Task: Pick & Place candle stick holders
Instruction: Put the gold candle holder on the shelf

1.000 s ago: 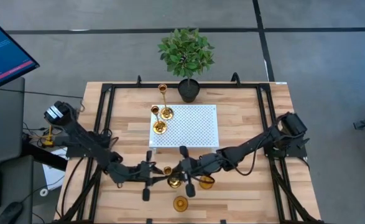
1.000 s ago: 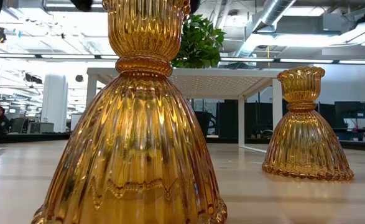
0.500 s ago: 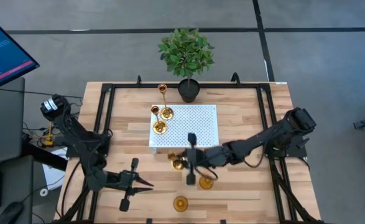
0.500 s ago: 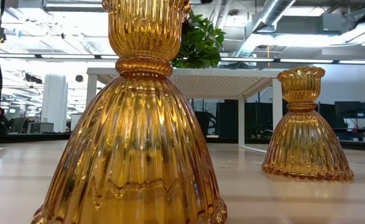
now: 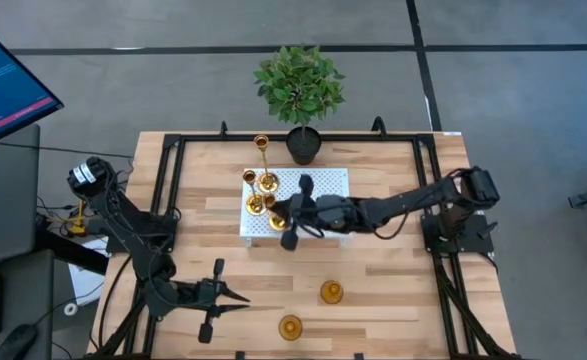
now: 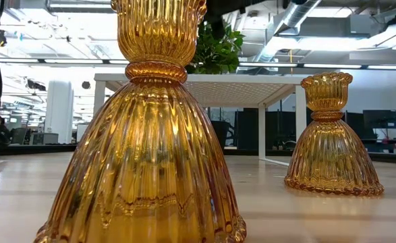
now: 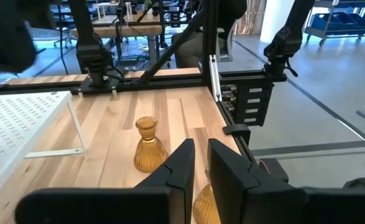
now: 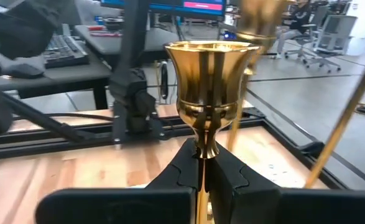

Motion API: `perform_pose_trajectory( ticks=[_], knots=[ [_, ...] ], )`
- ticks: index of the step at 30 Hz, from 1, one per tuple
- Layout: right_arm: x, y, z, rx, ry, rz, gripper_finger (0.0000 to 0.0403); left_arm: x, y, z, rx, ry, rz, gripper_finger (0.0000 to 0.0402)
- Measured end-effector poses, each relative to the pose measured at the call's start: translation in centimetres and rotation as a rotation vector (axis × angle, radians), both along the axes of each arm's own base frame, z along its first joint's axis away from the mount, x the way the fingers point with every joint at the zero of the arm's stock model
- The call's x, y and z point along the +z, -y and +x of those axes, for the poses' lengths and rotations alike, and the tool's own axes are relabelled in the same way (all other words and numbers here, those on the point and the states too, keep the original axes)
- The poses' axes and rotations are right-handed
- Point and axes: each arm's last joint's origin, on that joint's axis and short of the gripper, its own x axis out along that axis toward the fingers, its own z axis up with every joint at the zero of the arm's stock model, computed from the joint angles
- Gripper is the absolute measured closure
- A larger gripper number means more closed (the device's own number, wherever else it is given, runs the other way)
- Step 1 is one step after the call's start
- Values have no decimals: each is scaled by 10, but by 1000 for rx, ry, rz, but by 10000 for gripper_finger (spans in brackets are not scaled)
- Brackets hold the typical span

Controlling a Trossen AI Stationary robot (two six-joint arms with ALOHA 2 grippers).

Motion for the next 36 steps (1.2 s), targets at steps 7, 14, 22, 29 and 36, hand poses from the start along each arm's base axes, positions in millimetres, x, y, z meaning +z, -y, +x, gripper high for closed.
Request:
perform_pose_trajectory(
  ticks=[7, 14, 22, 29, 36],
  knots=[
    [0, 23, 2, -58, -4, 0, 401, 0, 0, 0, 0, 0, 0, 355],
    [-3, 41, 2, -103, -31, -2, 401, 0, 0, 0, 0, 0, 1, 355],
    [-7, 50, 2, -129, -63, 19, 401, 0, 0, 0, 0, -1, 2, 355],
    [-15, 50, 1, -135, -125, 52, 351, 0, 0, 0, -1, -1, 2, 355],
    [-19, 45, -2, -128, -178, 55, 302, 0, 0, 0, -1, -1, 2, 355]
  ],
)
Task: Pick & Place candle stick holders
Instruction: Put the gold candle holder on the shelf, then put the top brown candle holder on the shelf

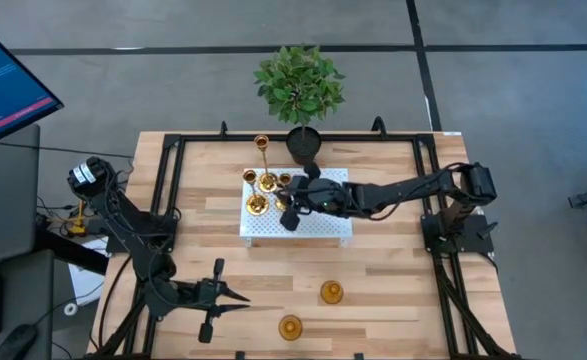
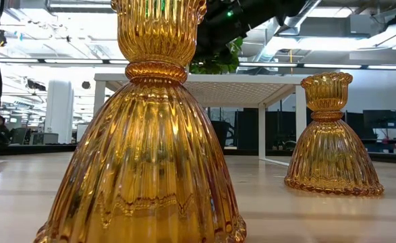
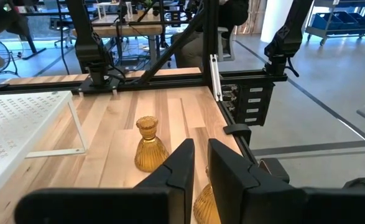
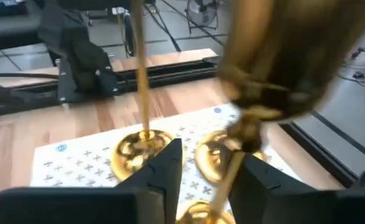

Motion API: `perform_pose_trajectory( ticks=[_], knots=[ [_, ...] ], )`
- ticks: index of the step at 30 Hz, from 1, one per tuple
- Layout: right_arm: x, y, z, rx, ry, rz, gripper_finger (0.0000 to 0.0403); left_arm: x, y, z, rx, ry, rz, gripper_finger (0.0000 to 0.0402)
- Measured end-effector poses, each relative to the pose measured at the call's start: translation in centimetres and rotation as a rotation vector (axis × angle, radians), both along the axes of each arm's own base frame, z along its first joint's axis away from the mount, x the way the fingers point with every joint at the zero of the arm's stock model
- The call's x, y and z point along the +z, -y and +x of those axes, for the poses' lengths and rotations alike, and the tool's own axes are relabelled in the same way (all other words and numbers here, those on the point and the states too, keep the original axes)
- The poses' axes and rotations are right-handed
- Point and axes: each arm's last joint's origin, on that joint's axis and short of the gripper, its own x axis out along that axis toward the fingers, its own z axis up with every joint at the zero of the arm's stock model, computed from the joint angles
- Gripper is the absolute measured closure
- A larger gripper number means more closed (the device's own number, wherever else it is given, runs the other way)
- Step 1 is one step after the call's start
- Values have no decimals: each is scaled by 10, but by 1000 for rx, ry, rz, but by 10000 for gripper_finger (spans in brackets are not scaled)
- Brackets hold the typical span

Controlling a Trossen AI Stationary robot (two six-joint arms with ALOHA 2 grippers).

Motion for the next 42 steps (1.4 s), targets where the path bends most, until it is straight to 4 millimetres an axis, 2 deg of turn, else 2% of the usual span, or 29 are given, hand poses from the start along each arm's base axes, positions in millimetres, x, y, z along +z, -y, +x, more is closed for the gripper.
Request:
perform_pose_trajectory(
  ticks=[6, 9, 14, 19, 24, 30, 36, 42],
  knots=[
    [14, -12, -11, 36, -14, -9, 260, 0, 0, 0, 0, 0, 0, 355],
    [24, -17, -23, 51, -65, -14, 238, 0, 0, 0, 0, 0, 0, 355],
    [47, -24, -50, 77, -112, -19, 211, 0, 0, 0, 0, 0, 0, 355],
    [72, -37, -84, 104, -126, 36, 209, 0, 0, 0, -1, 0, 0, 355],
    [87, -57, -122, 148, -167, 119, 237, 0, 2, -2, -13, 0, 0, 355],
    [85, -97, -156, 257, -264, 183, 294, 0, 6, -7, -38, -1, 4, 355],
    [71, -149, -173, 302, -281, 115, 348, -11, 12, -2, -36, -27, 43, 355],
    [45, -196, -183, 278, -281, 65, 391, -30, 20, 6, -24, -66, 100, 355]
  ],
)
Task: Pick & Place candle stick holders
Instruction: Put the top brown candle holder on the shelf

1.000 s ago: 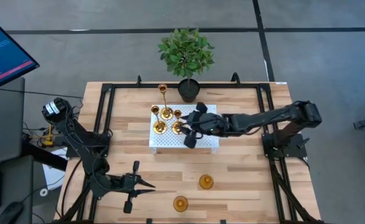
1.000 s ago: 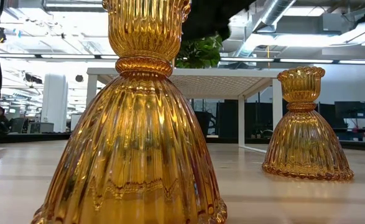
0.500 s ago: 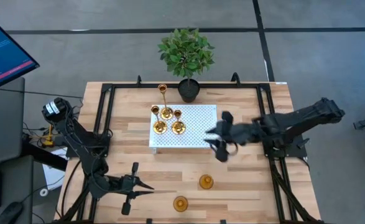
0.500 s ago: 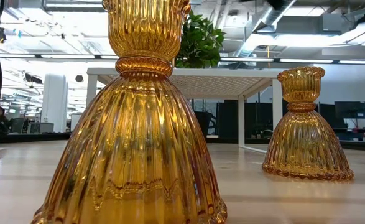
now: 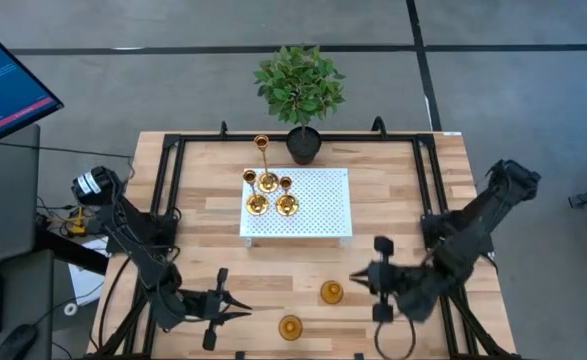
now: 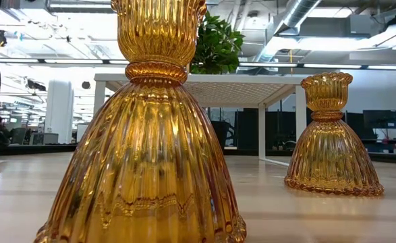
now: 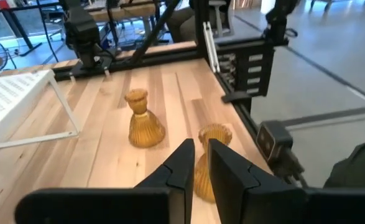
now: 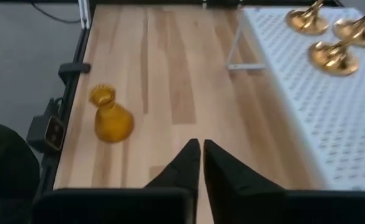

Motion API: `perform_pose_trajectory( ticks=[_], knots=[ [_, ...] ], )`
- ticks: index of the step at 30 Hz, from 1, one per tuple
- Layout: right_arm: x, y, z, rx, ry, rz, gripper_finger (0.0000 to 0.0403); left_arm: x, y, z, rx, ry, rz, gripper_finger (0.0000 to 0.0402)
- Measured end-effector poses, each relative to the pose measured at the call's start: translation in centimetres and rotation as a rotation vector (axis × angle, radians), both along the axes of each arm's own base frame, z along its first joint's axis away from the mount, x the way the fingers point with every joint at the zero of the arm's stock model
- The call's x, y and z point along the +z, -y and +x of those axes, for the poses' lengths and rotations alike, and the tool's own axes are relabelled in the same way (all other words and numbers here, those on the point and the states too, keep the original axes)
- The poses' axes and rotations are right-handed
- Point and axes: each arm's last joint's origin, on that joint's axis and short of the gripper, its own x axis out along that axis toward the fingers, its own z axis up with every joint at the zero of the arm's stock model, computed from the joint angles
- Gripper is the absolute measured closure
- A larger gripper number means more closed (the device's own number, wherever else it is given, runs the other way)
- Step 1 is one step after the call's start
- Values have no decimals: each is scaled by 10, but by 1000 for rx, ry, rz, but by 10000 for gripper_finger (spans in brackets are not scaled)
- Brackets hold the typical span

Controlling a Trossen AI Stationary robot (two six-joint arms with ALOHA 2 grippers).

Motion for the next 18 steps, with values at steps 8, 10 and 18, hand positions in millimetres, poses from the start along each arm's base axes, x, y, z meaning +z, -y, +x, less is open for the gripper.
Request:
perform_pose_trajectory(
  ticks=[8, 10, 18],
  knots=[
    [-47, -36, 13, -1, -49, -43, 389, -13, 7, 5, -1, -19, 26, 355],
    [-57, -39, 23, 2, -53, -62, 382, -13, 7, 5, -1, -16, 21, 355],
    [-95, -37, 53, 61, -204, -53, 335, -12, 8, 5, -1, -11, -5, 355]
  ],
)
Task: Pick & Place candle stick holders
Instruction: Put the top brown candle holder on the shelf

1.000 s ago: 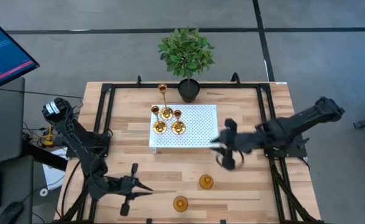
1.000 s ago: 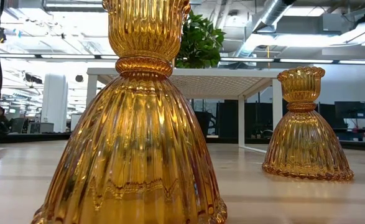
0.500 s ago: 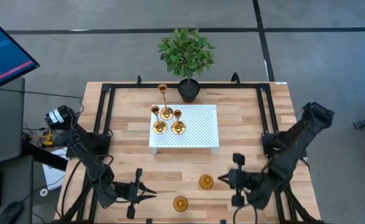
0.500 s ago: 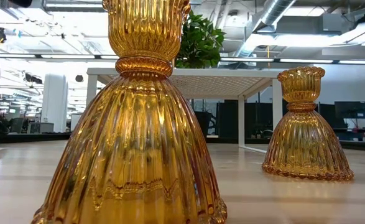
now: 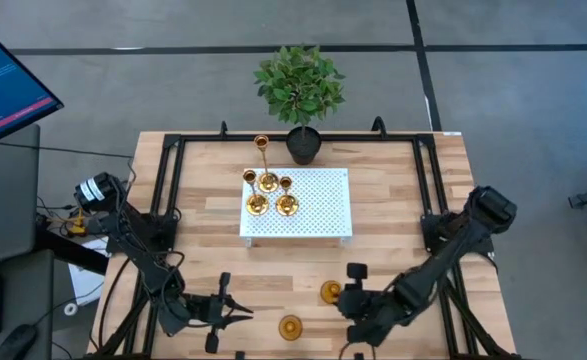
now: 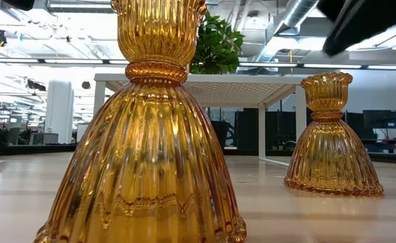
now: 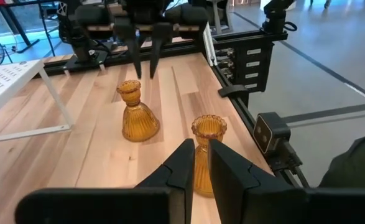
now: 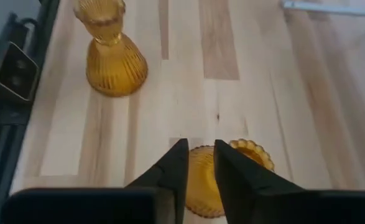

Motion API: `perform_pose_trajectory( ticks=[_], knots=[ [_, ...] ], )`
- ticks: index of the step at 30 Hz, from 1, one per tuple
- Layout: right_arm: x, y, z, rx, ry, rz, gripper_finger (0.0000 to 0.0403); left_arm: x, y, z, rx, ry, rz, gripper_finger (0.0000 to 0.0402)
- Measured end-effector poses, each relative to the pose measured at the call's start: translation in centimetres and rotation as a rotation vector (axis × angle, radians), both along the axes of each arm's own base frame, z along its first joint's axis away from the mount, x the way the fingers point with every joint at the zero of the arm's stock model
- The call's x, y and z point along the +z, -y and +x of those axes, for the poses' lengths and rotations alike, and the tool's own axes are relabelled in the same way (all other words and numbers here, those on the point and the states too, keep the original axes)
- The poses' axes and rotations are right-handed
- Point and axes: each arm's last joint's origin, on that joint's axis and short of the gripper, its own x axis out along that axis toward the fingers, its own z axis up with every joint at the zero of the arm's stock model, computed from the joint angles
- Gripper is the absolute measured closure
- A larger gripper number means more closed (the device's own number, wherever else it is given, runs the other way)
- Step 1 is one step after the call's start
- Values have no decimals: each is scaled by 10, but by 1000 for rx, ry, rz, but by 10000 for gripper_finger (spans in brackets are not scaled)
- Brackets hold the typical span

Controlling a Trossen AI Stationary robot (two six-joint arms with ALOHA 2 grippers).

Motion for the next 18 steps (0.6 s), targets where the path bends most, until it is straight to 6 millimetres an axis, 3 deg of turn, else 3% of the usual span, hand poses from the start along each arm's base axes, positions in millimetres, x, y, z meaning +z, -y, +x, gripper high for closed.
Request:
perform_pose_trajectory(
  ticks=[9, 18],
  knots=[
    [-3, 8, 2, -14, -56, -3, 286, 0, 0, 0, 0, -2, -12, 355],
    [-24, 12, 7, -73, -156, -12, 263, 0, 0, 0, 0, -2, -12, 355]
  ],
)
